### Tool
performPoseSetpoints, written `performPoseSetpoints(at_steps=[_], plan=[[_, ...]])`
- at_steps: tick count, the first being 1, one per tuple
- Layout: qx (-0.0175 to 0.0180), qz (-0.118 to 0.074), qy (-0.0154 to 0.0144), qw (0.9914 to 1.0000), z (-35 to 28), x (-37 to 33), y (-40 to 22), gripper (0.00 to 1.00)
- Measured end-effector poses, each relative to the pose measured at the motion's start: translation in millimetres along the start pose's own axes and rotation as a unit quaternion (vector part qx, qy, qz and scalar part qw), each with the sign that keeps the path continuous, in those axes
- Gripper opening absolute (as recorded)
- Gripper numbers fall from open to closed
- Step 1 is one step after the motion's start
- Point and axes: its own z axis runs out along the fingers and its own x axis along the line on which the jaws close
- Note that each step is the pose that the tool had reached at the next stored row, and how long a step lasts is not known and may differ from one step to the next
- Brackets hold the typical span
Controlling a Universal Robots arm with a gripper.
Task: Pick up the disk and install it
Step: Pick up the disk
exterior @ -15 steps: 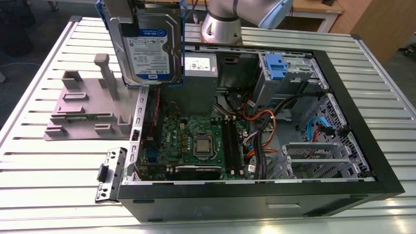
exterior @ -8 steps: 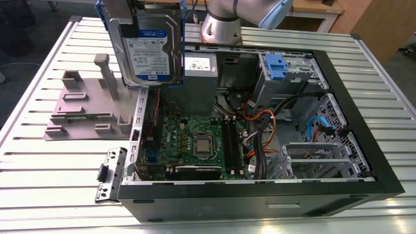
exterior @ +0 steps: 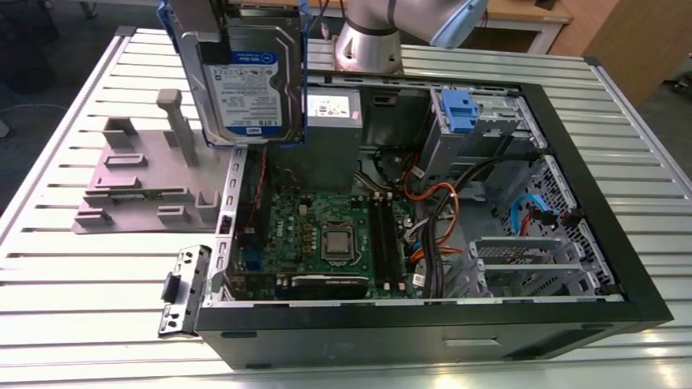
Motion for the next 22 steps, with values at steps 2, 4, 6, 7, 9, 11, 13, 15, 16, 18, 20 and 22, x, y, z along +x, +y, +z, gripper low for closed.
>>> performPoseSetpoints(at_steps=[2, 4, 6, 7, 9, 11, 13, 15, 16, 18, 20, 22], plan=[[0.0, 0.0, 0.0001, 1.0, 0.0, 0.5, 0.0, 0.36], [0.0, 0.0, 0.0002, 1.0, 0.0, 0.8, 0.0, 0.36], [0.0, 0.0, 0.0002, 1.0, 0.0, 0.9, -0.2, 0.36], [0.0, 0.0, 0.0002, 1.0, 0.0, 0.9, -0.6, 0.36], [0.0, 0.0, 0.0002, 1.0, -0.1, 0.8, -1.3, 0.36], [0.0, 0.0, 0.0002, 1.0, -0.1, 0.9, -2.3, 0.36], [0.0, 0.0, 0.0002, 1.0, -0.2, 0.9, -3.6, 0.36], [0.0, 0.0, 0.0002, 1.0, -0.2, 1.0, -5.1, 0.36], [-0.0001, 0.0, 0.0002, 1.0, -0.3, 1.0, -5.9, 0.36], [0.0, 0.0, 0.0002, 1.0, -0.3, 1.1, -7.4, 0.36], [0.0, 0.0, 0.0002, 1.0, -0.4, 1.1, -8.9, 0.36], [0.0, 0.0, 0.0002, 1.0, -0.4, 1.2, -10.3, 0.36]])
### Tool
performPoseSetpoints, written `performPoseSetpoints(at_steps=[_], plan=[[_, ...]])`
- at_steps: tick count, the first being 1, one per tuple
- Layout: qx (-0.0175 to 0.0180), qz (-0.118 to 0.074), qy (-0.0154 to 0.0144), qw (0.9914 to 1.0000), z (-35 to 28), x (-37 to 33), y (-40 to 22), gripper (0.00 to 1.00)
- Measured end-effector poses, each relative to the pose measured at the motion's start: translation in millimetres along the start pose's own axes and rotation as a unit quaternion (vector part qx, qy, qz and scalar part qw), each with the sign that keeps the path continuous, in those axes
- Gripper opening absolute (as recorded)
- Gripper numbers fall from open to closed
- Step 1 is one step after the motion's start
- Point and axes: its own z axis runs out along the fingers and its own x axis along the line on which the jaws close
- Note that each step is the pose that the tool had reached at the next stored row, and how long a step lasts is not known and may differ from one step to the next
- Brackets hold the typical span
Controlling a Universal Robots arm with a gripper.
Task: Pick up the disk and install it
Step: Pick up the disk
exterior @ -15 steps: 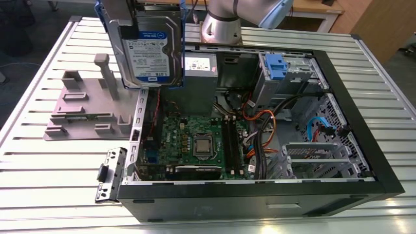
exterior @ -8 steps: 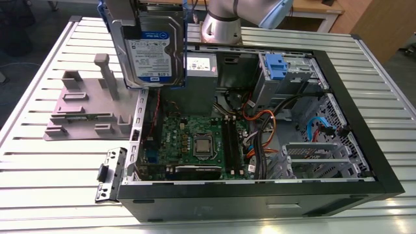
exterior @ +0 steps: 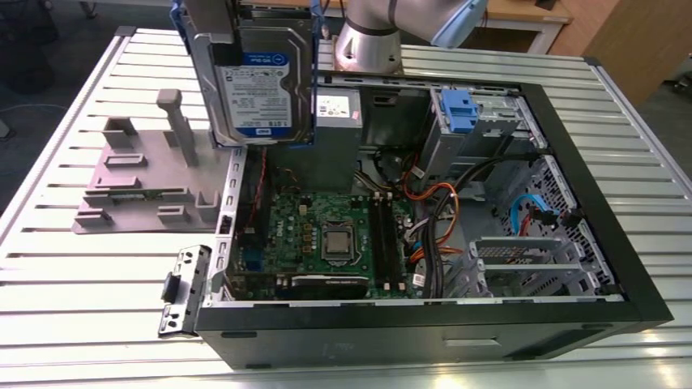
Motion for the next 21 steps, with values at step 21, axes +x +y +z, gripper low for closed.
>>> performPoseSetpoints(at_steps=[21], plan=[[0.0, 0.0, 0.0, 1.0, -0.6, 0.5, -14.4, 0.36]])
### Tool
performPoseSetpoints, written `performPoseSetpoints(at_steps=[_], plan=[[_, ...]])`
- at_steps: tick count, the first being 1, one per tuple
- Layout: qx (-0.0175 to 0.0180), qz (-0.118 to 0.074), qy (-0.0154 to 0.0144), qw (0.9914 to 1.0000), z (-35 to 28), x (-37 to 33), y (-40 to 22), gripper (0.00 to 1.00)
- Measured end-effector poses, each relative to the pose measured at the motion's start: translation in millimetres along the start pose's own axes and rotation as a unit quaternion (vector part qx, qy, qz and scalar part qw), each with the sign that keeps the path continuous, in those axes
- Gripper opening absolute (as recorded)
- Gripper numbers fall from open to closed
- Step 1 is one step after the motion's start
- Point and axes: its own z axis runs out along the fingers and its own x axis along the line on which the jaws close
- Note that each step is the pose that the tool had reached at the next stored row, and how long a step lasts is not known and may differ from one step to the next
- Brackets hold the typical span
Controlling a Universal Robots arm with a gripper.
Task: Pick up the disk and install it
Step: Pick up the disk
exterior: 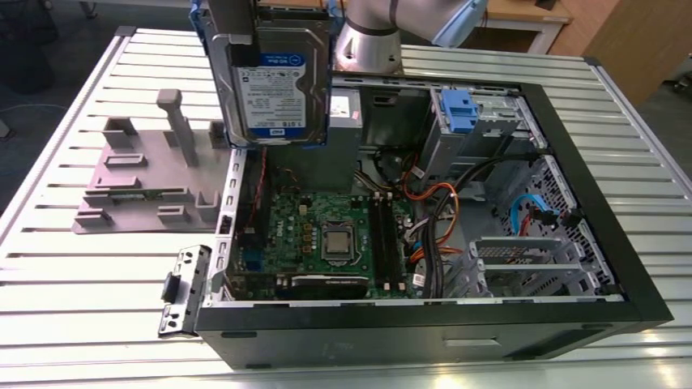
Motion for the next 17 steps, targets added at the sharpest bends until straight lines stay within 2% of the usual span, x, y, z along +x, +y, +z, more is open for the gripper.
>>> performPoseSetpoints(at_steps=[17], plan=[[0.0, 0.0, 0.0, 1.0, -0.4, 0.4, -10.2, 0.36]])
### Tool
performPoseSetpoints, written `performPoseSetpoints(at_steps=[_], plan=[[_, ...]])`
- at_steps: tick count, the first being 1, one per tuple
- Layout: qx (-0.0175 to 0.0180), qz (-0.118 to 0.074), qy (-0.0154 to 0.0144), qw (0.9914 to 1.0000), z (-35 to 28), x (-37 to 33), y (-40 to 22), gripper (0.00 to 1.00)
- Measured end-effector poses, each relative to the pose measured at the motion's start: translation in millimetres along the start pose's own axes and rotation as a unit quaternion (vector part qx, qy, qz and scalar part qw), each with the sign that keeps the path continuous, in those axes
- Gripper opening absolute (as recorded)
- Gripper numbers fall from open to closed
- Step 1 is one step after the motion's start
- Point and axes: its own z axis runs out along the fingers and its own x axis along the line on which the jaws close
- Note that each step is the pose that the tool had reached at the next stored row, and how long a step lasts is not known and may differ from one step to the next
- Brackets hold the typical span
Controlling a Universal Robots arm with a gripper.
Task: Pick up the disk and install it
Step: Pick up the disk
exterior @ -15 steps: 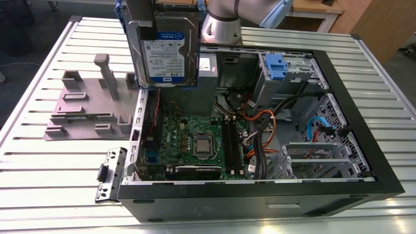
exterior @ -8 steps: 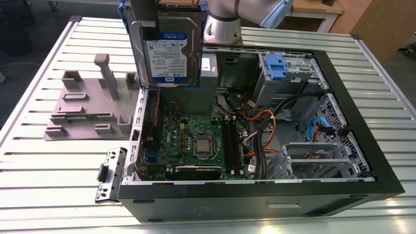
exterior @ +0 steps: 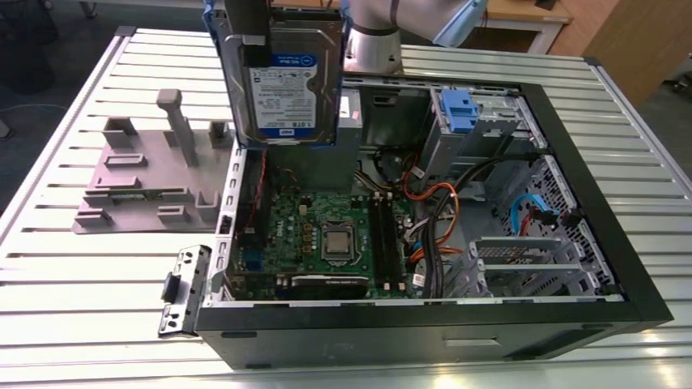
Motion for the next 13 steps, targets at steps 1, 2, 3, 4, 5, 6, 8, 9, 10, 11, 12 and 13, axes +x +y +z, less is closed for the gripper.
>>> performPoseSetpoints(at_steps=[1, 2, 3, 4, 5, 6, 8, 9, 10, 11, 12, 13], plan=[[0.0, 0.0, 0.0, 1.0, -0.1, 0.0, -0.6, 0.36], [0.0, 0.0, 0.0, 1.0, -0.1, 0.0, -1.3, 0.36], [0.0, 0.0, 0.0, 1.0, -0.1, 0.1, -2.0, 0.36], [0.0, 0.0, 0.0, 1.0, -0.1, 0.1, -2.6, 0.36], [0.0, 0.0, 0.0, 1.0, -0.1, 0.1, -3.3, 0.36], [0.0, 0.0, 0.0, 1.0, -0.2, 0.1, -3.9, 0.36], [0.0, 0.0, 0.0, 1.0, -0.2, 0.2, -5.4, 0.36], [0.0, 0.0, 0.0, 1.0, -0.3, 0.2, -6.2, 0.36], [0.0, 0.0, 0.0, 1.0, -0.3, 0.2, -6.9, 0.36], [0.0, 0.0, 0.0, 1.0, -0.3, 0.3, -7.5, 0.36], [0.0, 0.0, 0.0, 1.0, -0.3, 0.3, -8.2, 0.36], [0.0, 0.0, 0.0, 1.0, -0.3, 0.3, -8.9, 0.36]])
